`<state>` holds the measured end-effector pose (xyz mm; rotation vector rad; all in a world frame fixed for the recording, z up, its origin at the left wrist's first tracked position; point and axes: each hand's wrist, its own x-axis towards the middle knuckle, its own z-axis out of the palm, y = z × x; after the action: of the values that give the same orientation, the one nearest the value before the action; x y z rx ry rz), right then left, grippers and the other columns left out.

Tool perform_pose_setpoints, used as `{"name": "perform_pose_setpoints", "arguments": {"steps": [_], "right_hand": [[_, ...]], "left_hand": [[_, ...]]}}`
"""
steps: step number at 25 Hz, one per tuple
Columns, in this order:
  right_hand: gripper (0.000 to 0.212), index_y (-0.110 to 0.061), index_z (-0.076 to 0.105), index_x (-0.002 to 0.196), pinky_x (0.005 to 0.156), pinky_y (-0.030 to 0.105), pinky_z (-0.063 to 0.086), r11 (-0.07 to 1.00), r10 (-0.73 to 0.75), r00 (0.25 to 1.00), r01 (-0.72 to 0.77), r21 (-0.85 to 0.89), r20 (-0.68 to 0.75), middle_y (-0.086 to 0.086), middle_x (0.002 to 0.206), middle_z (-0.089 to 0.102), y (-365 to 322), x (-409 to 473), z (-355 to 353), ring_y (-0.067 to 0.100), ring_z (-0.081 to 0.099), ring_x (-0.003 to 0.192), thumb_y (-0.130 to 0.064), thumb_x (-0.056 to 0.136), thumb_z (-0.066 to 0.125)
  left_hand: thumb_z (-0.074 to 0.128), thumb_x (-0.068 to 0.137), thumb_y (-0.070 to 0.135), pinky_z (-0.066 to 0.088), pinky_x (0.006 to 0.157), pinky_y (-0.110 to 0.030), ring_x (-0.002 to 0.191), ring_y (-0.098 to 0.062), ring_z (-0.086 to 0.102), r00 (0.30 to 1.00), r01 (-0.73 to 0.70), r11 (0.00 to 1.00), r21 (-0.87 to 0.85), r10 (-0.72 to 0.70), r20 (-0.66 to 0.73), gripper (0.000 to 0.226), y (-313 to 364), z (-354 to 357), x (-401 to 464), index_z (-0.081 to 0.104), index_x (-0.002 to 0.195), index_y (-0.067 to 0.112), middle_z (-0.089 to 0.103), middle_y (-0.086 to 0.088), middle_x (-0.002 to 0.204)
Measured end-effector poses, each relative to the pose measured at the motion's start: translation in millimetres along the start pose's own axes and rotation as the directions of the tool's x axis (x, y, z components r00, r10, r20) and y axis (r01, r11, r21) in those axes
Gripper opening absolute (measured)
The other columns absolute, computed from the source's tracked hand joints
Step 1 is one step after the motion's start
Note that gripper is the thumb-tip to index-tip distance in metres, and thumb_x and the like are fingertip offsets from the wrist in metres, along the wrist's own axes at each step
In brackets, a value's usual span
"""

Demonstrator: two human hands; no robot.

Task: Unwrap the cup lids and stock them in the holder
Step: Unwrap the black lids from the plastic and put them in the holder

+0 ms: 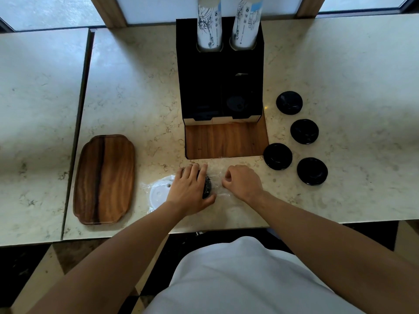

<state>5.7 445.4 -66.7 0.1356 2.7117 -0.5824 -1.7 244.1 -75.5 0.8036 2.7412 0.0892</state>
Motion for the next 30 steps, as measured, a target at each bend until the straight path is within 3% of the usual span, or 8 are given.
{"name": "perform_pose_setpoints", "arguments": {"steps": [9, 14, 21, 26, 30], "right_hand": [[0.015, -0.023, 0.06, 0.08, 0.064, 0.029, 0.042, 0.983, 0.125, 0.99, -0.116, 0.141, -0.06, -0.004, 0.081, 0.064, 6.2, -0.5, -1.4, 0.015, 0.059, 0.076, -0.033, 0.09, 0.065], [0.013, -0.019, 0.068, 0.083, 0.069, 0.032, 0.053, 0.948, 0.224, 0.972, -0.2, 0.246, -0.074, -0.004, 0.08, 0.069, 25.8, -0.4, -9.9, 0.014, 0.063, 0.075, -0.027, 0.092, 0.064], [0.033, -0.018, 0.06, 0.065, 0.053, 0.022, 0.037, 0.928, 0.274, 0.961, -0.259, 0.268, -0.02, -0.002, 0.067, 0.061, 52.0, 3.4, -19.3, 0.012, 0.057, 0.061, -0.021, 0.098, 0.059], [0.009, -0.014, 0.07, 0.095, 0.068, 0.027, 0.052, 0.876, 0.324, 0.941, -0.261, 0.405, -0.096, -0.002, 0.083, 0.069, 47.2, 1.4, -21.0, 0.015, 0.065, 0.077, -0.019, 0.096, 0.063], [0.004, -0.022, 0.064, 0.096, 0.058, 0.015, 0.043, 0.907, 0.171, 0.95, -0.048, 0.417, -0.262, -0.015, 0.076, 0.062, 32.9, -3.9, -25.2, 0.003, 0.06, 0.066, -0.019, 0.093, 0.065]], "left_hand": [[0.038, 0.087, 0.074, 0.036, 0.112, -0.051, 0.129, -0.036, 0.045, 1.0, 0.0, 1.0, 0.009, 0.0, -0.028, 0.093, 0.5, 0.2, -1.0, 0.03, 0.152, 0.007, 0.049, -0.017, 0.142], [0.036, 0.087, 0.076, 0.035, 0.114, -0.052, 0.132, -0.036, 0.044, 1.0, 0.006, 1.0, -0.005, -0.007, -0.017, 0.094, 0.9, 0.6, -1.3, 0.028, 0.154, 0.009, 0.048, -0.017, 0.145], [0.035, 0.088, 0.076, 0.037, 0.113, -0.052, 0.131, -0.035, 0.044, 1.0, 0.005, 1.0, -0.005, -0.005, -0.016, 0.095, 0.2, 1.0, -1.0, 0.026, 0.154, 0.008, 0.048, -0.017, 0.144], [0.034, 0.088, 0.078, 0.036, 0.114, -0.052, 0.132, -0.035, 0.043, 1.0, 0.006, 1.0, -0.009, -0.006, -0.015, 0.097, -0.3, 2.0, -1.4, 0.025, 0.155, 0.008, 0.047, -0.017, 0.145], [0.034, 0.087, 0.079, 0.035, 0.115, -0.052, 0.134, -0.035, 0.042, 1.0, 0.009, 1.0, -0.012, -0.009, -0.016, 0.098, -0.1, 2.2, -1.4, 0.023, 0.156, 0.009, 0.046, -0.016, 0.147]]}}
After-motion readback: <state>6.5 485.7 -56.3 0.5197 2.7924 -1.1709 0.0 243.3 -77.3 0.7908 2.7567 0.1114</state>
